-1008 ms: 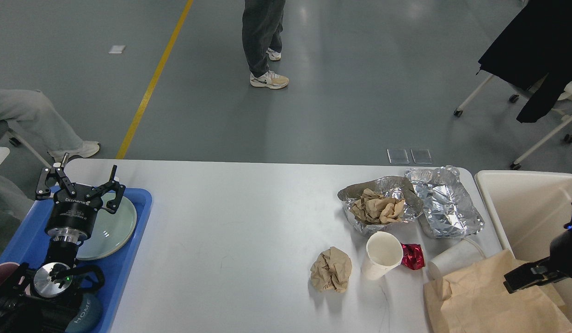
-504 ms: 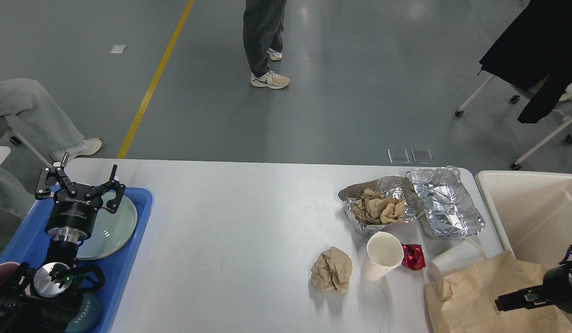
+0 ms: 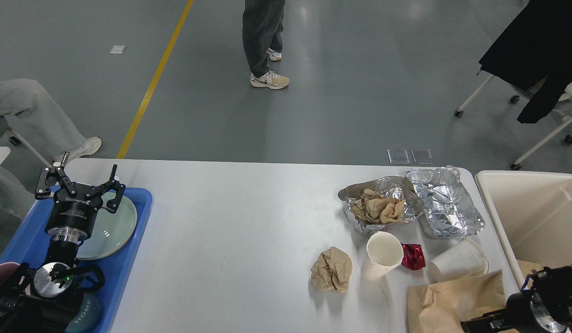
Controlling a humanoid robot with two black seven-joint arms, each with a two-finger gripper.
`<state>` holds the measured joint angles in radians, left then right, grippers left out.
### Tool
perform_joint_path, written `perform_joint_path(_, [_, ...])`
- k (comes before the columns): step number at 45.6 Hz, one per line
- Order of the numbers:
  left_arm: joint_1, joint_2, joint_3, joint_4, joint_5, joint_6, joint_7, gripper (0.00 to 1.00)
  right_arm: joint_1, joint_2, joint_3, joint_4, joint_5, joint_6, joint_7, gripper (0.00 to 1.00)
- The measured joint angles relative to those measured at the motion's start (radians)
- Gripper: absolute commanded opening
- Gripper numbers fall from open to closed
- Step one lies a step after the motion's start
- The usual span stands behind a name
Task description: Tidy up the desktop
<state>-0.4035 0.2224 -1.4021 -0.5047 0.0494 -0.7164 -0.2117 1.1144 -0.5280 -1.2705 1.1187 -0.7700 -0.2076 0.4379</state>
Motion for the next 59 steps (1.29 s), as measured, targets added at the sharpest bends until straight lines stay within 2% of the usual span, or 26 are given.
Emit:
perform_joint_path(5, [0.0, 0.0, 0.0, 0.0, 0.0, 0.0, 0.0, 0.96, -0.028, 0.012, 0.0, -0.001, 0.0, -0.062, 0.0, 0.27])
perform_joint_path(7, [0.0, 0.0, 0.0, 0.0, 0.0, 0.0, 0.0, 0.96, -0.031, 0.009, 0.0, -0.001, 0.0, -0.071, -0.001, 0.06])
perform_joint_path(8, [0.0, 0.0, 0.0, 0.0, 0.0, 0.0, 0.0, 0.96, -0.032, 0.008, 0.0, 0.0, 0.0, -0.073, -0.002, 0.0])
perform_joint_path(17, [0.0, 0.0, 0.0, 0.0, 0.0, 0.0, 0.0, 0.96, -0.033, 0.008, -0.011, 0.012, -0.004, -0.055, -0.039, 0.0])
perform_joint_path(24, [0.0, 0.0, 0.0, 0.0, 0.001, 0.0, 0.0, 0.96, -0.023, 0.008, 0.002, 0.025, 0.003, -0.008, -0.14, 0.0])
perform_joint_path(28, [0.0, 0.0, 0.0, 0.0, 0.0, 0.0, 0.0, 0.96, -0.015, 0.007, 0.009, 0.04, 0.015, 0.023, -0.171, 0.0])
perform_joint_path(43, [0.0, 0.0, 0.0, 0.0, 0.0, 0.0, 0.0, 0.96, 0.008, 0.006, 0.027, 0.074, 0.034, 0.05, -0.182, 0.0])
perform_joint_path(51, [0.0, 0.0, 0.0, 0.0, 0.0, 0.0, 0.0, 0.96, 0.046, -0.007, 0.028, 0.081, 0.059, 0.12, -0.182, 0.0])
perform_joint_path(52, [0.0, 0.0, 0.0, 0.0, 0.0, 0.0, 0.0, 0.96, 0.049, -0.007, 0.028, 0.082, 0.061, 0.127, -0.182, 0.11])
perform_joint_path(55, [0.0, 0.0, 0.0, 0.0, 0.0, 0.0, 0.0, 0.96, 0.055, -0.007, 0.031, 0.082, 0.065, 0.139, -0.18, 0.61])
perform_joint_path(56, [0.0, 0.0, 0.0, 0.0, 0.0, 0.0, 0.0, 0.96, 0.056, -0.008, 0.035, 0.082, 0.066, 0.139, -0.179, 0.64])
perform_joint_path(57, [0.0, 0.0, 0.0, 0.0, 0.0, 0.0, 0.0, 0.96, 0.057, -0.008, 0.04, 0.082, 0.066, 0.137, -0.179, 0.61])
perform_joint_path(58, [0.0, 0.0, 0.0, 0.0, 0.0, 0.0, 0.0, 0.96, 0.058, -0.009, 0.047, 0.081, 0.068, 0.135, -0.178, 0.53])
perform_joint_path(59, [0.0, 0.0, 0.0, 0.0, 0.0, 0.0, 0.0, 0.96, 0.058, -0.01, 0.054, 0.08, 0.069, 0.132, -0.178, 0.36])
